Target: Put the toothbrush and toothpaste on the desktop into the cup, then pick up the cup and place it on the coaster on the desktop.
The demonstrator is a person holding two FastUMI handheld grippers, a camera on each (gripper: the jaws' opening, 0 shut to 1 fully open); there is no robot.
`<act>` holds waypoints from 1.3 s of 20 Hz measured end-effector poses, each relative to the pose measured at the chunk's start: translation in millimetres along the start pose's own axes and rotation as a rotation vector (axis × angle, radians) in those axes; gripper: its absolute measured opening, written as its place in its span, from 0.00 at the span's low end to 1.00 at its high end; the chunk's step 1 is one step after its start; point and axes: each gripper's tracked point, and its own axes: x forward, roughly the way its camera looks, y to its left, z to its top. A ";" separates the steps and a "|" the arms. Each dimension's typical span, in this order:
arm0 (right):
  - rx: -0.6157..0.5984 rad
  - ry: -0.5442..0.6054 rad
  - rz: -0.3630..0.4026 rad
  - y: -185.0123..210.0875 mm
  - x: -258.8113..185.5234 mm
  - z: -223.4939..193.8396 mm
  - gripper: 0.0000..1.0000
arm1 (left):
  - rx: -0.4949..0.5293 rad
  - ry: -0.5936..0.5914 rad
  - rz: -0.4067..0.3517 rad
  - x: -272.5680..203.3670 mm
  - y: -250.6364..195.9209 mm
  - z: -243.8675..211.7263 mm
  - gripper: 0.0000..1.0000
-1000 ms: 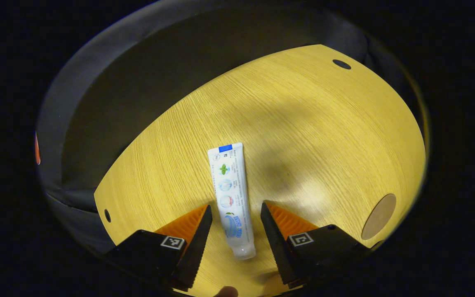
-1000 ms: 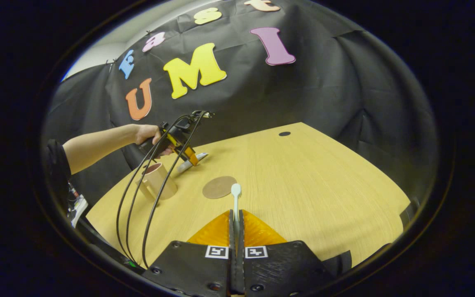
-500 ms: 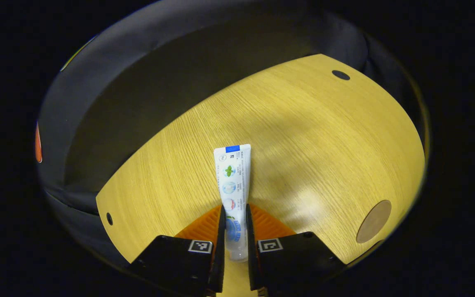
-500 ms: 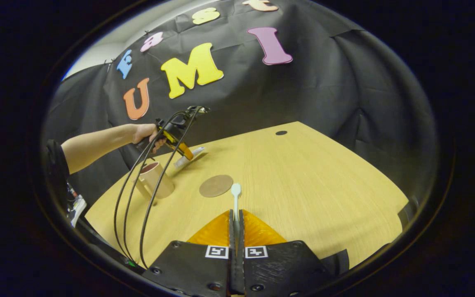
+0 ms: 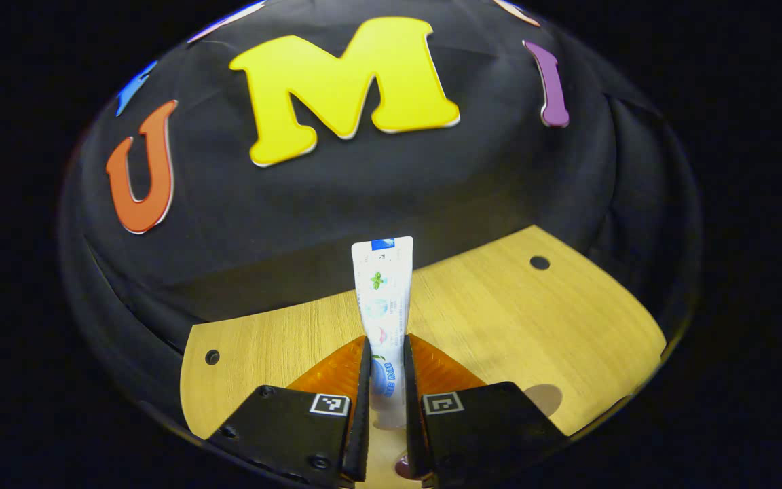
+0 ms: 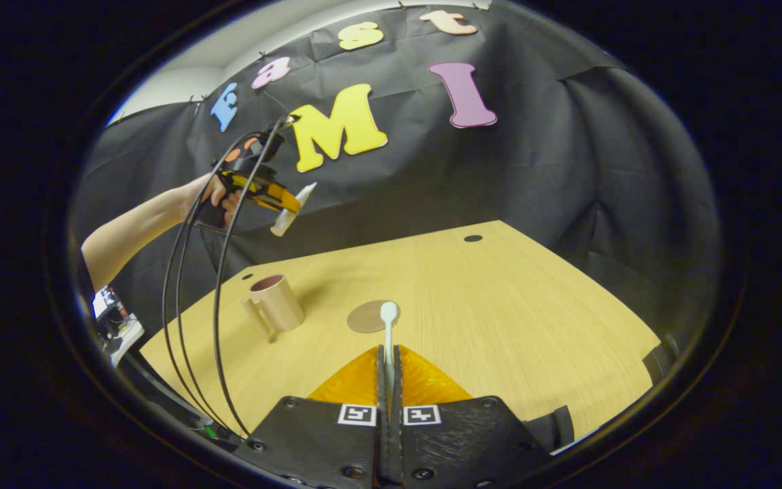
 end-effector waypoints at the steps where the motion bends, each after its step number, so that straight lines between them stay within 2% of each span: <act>1: -0.003 -0.010 0.002 4.2 -4.8 0.1 0.00 | -0.069 -0.051 0.017 -16.1 -7.5 13.9 0.25; 3: -0.005 -0.013 0.015 13.2 -13.6 -4.8 0.00 | -0.153 -0.147 -0.003 -41.2 -31.7 34.1 0.25; 4: -0.006 -0.011 0.021 16.8 -17.7 -7.1 0.00 | -0.150 -0.192 0.017 -50.6 -39.3 41.4 0.25; 5: -0.015 -0.014 0.020 18.6 -22.5 -8.8 0.00 | -0.124 -0.228 0.048 -63.7 -17.0 19.7 0.25; 6: -0.026 -0.020 0.012 17.8 -26.0 -10.0 0.00 | -0.122 -0.265 0.063 -50.4 -39.0 25.3 0.25; 8: -0.023 -0.031 0.007 18.8 -32.4 -11.3 0.00 | -0.177 -0.325 0.041 -65.1 -48.2 34.8 0.25; 12: -0.018 -0.014 0.022 26.0 -35.9 -22.2 0.02 | -0.241 -0.430 0.082 -67.0 -41.2 27.5 0.25; 14: -0.015 -0.015 0.024 24.3 -39.3 -23.9 0.00 | -0.230 -0.473 0.109 -63.4 -39.3 27.3 0.25; 16: -0.014 -0.019 0.012 18.3 -38.8 -22.8 0.00 | -0.211 -0.488 0.121 -57.6 -38.3 24.0 0.25; 23: 0.013 -0.029 -0.026 -0.8 -38.4 -20.3 0.02 | -0.245 -0.433 0.108 -26.2 -33.3 -9.6 0.26; 26: 0.020 -0.021 -0.026 -2.0 -34.6 -22.8 0.00 | -0.238 -0.431 0.108 -22.9 -36.2 -12.0 0.29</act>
